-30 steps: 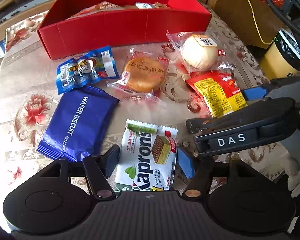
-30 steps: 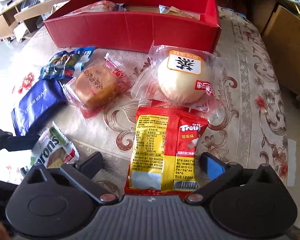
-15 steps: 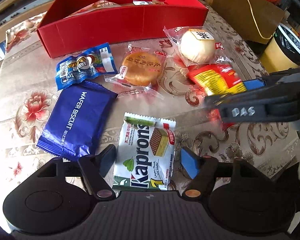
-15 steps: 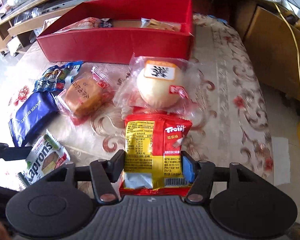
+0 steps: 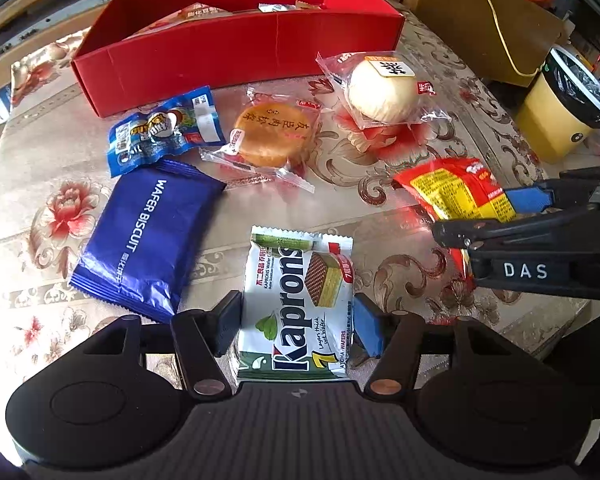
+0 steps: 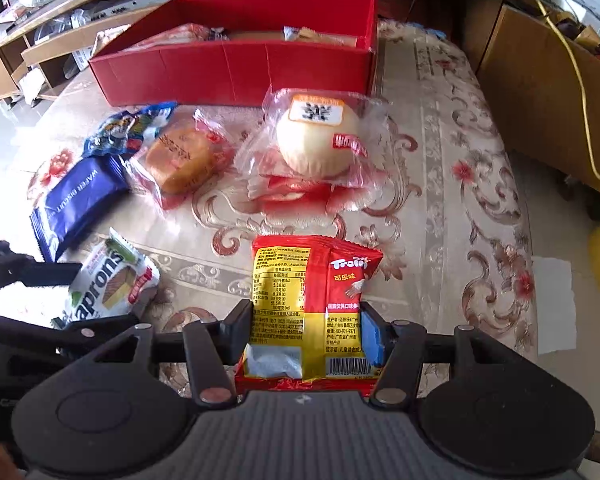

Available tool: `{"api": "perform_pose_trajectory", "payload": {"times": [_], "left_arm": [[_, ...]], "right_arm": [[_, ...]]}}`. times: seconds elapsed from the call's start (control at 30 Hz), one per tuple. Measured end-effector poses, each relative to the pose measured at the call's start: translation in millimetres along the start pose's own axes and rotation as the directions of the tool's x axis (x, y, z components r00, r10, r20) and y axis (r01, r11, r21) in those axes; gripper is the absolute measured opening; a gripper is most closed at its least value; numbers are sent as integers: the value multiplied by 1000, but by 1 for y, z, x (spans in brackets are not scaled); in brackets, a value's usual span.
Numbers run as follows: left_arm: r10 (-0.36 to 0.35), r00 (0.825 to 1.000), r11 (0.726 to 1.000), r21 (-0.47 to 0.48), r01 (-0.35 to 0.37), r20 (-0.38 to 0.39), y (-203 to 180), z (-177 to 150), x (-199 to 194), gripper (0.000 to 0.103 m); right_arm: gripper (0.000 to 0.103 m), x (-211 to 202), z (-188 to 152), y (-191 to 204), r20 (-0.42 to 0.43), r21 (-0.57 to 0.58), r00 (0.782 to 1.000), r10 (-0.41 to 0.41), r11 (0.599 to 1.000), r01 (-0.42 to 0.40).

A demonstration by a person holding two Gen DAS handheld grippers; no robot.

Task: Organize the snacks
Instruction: 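Lift the Kapron wafer and Trolli bag and carry them over the red box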

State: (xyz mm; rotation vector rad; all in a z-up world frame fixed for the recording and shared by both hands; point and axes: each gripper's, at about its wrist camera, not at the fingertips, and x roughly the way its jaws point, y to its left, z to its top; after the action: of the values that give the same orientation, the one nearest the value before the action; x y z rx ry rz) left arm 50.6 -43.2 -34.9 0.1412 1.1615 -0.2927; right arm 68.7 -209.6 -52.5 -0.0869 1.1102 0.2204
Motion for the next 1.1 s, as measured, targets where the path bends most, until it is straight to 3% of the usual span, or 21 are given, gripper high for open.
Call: {"api": "perform_pose_trajectory", "payload": {"times": [0.13,0.27,0.4,0.5,0.93,1.1], "left_arm": [[28,1000,1000,-7,-28,-1,4,1,6,83],[35,999,999,1,-35,2,4,2,9,84],[59,998,998,29,-60,6,1,0,9,80],[55,998,998,10,-55,18,4,0,5,65],[47,997,999,-18,-46,56,0,-1,-10,64],[49,997,999,-17,-48,56,-2,0,-9,64]], "right_arm": [[61,5,1,-2,-8,5,1000,-1,1000,1],[62,6,1,-1,-4,1,1000,-2,1000,2],[61,6,0,-2,-1,-6,1000,0,1000,0],[58,4,-1,0,-2,-14,1000,2,1000,-2],[51,-13,-1,2,52,12,998,32,999,-33],[51,-5,3,0,30,25,999,36,999,-36]]}}
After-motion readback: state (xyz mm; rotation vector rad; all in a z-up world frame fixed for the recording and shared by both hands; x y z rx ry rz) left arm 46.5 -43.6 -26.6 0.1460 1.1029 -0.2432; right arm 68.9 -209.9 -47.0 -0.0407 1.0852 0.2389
